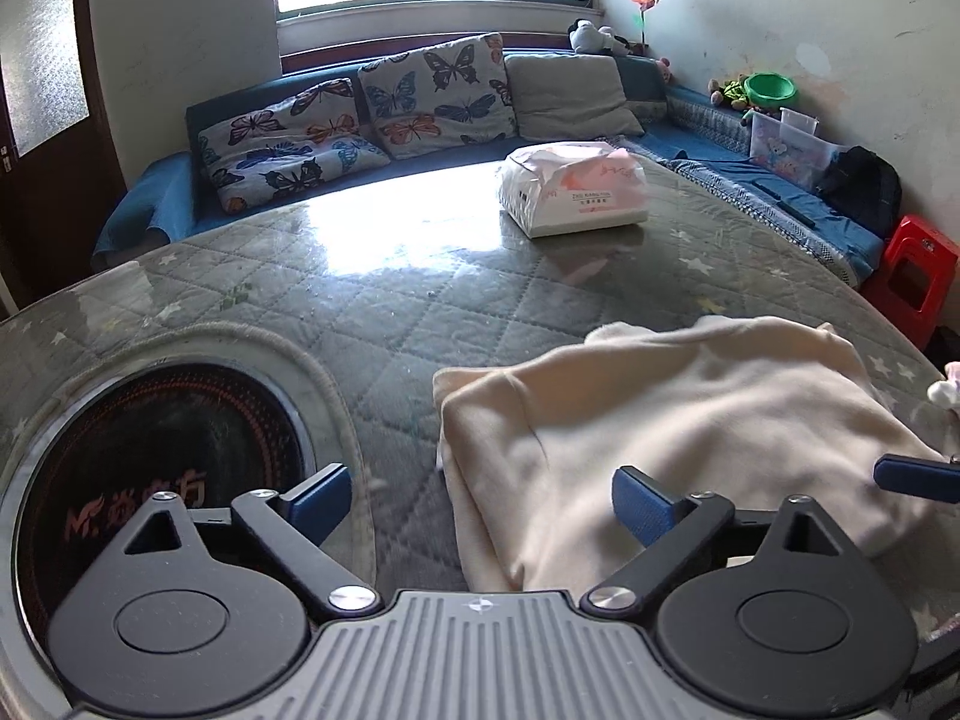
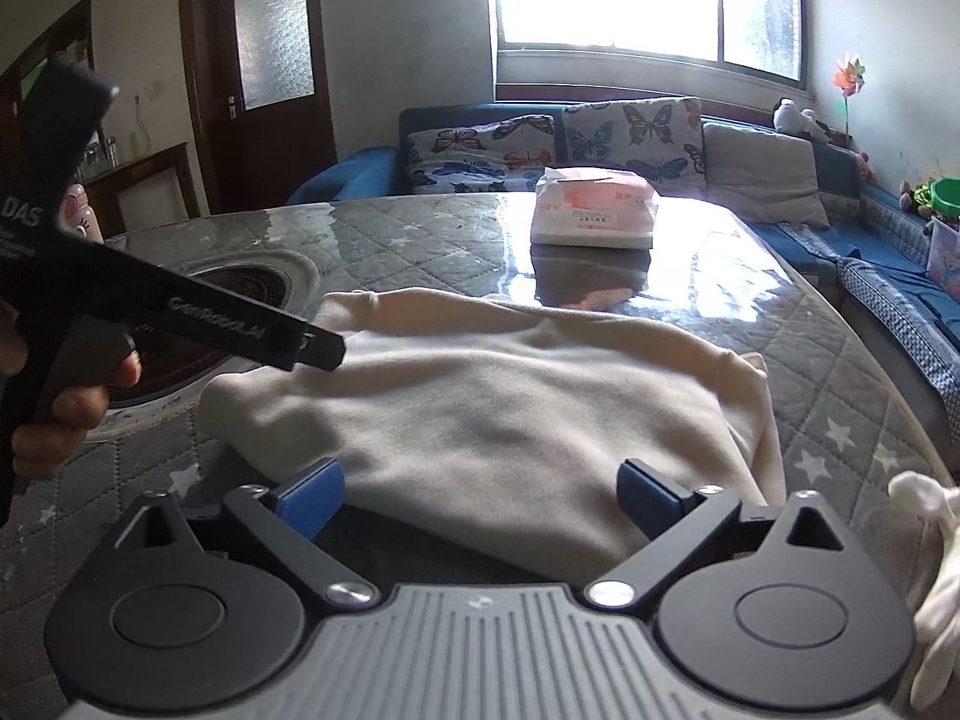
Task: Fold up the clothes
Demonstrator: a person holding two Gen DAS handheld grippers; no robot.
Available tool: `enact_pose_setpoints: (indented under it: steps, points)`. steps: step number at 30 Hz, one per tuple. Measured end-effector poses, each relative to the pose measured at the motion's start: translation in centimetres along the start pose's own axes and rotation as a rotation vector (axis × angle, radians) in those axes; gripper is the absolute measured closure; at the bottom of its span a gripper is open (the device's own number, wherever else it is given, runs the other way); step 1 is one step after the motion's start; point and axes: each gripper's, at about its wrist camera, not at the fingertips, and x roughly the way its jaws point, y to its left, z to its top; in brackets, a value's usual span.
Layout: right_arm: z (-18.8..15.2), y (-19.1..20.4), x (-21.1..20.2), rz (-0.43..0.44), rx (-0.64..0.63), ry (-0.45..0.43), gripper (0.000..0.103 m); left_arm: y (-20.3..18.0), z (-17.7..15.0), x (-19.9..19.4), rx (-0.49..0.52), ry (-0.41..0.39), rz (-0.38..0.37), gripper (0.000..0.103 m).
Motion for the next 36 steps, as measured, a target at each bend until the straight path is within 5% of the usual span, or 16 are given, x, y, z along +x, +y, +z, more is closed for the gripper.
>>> enact_pose_setpoints:
  steps: [36]
  points:
    - [-3.9,2.1,-4.0,-0.129,0.073,0.007,0.000,-2.2,-7.1,-4.9,-0.005,0.075,-0.017,0.000]
